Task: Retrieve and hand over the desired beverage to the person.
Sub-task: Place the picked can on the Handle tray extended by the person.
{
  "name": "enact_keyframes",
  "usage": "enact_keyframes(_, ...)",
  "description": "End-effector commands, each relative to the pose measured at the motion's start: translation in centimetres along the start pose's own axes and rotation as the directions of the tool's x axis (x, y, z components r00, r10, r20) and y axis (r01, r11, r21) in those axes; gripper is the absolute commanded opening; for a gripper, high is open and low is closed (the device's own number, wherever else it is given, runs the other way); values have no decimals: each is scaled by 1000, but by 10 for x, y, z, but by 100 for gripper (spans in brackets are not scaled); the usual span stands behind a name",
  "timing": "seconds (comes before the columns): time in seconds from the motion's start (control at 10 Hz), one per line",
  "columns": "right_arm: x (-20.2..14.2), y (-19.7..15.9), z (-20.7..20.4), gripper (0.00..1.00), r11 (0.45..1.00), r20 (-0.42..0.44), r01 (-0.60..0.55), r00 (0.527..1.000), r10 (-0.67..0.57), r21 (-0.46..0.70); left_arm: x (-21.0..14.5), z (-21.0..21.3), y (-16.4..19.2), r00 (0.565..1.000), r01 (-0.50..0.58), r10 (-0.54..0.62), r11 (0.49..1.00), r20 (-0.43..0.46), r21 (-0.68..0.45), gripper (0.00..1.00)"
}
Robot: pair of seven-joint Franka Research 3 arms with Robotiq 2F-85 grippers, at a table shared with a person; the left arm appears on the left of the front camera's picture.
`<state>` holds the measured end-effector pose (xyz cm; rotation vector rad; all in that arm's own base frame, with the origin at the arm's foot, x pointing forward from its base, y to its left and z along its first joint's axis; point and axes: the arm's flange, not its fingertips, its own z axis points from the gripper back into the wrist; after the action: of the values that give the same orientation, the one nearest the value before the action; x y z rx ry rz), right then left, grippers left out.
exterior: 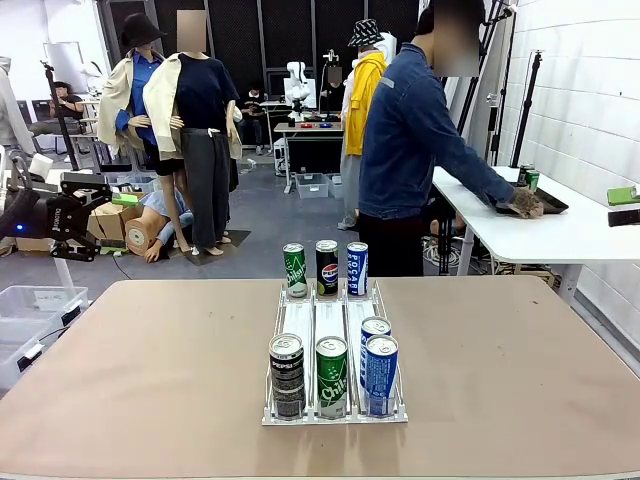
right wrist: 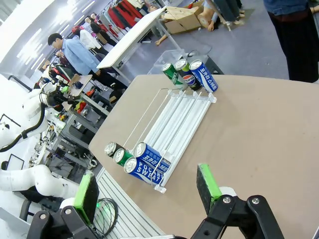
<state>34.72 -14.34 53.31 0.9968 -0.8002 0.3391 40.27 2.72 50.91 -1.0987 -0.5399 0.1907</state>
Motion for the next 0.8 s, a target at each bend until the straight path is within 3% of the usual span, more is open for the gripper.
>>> enact_keyframes(0.0,2,0,-1,100,1000,19,-8,1000,8,17,0,0,0,1000,-7,7,1000,1,-3,100)
enact_keyframes(0.7,2,0,-1,100,1000,19,-8,1000,8,17,0,0,0,1000,-7,7,1000,1,-3,100)
